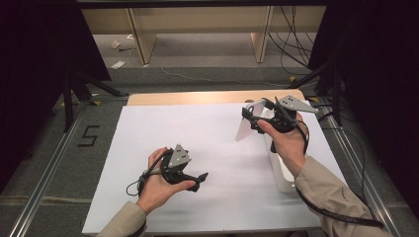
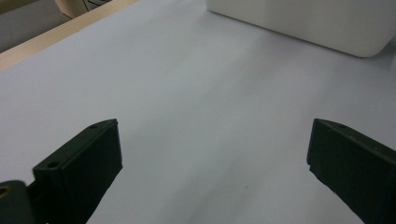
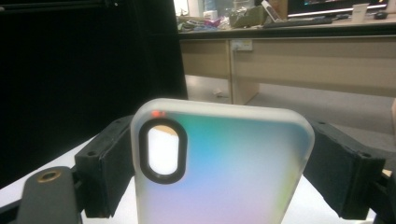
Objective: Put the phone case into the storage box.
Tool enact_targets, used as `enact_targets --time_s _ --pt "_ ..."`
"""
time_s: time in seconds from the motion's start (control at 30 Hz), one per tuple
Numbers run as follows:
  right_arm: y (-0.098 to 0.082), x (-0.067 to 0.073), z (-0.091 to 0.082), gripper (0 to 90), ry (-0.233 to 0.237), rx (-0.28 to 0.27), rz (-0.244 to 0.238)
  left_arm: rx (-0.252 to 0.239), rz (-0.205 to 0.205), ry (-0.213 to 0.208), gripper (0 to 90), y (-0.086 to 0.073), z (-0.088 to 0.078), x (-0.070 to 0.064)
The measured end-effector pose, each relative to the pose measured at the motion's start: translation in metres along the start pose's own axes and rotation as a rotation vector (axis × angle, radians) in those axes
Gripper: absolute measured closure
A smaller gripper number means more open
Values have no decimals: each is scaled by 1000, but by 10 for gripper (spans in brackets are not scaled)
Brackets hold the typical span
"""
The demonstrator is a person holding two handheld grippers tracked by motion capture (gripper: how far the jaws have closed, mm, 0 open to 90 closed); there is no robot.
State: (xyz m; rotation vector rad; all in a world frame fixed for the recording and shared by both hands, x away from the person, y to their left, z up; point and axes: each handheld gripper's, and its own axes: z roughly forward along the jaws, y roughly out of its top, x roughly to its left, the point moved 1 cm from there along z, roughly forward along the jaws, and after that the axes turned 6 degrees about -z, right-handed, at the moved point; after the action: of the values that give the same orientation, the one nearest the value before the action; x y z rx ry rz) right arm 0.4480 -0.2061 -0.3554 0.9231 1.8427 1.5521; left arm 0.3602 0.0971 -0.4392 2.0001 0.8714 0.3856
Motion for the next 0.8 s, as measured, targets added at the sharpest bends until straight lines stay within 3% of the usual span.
enact_targets --time_s 0.8 --pt "5 -17 -7 173 -61 -10 13 -9 -12 24 31 -5 -7 6"
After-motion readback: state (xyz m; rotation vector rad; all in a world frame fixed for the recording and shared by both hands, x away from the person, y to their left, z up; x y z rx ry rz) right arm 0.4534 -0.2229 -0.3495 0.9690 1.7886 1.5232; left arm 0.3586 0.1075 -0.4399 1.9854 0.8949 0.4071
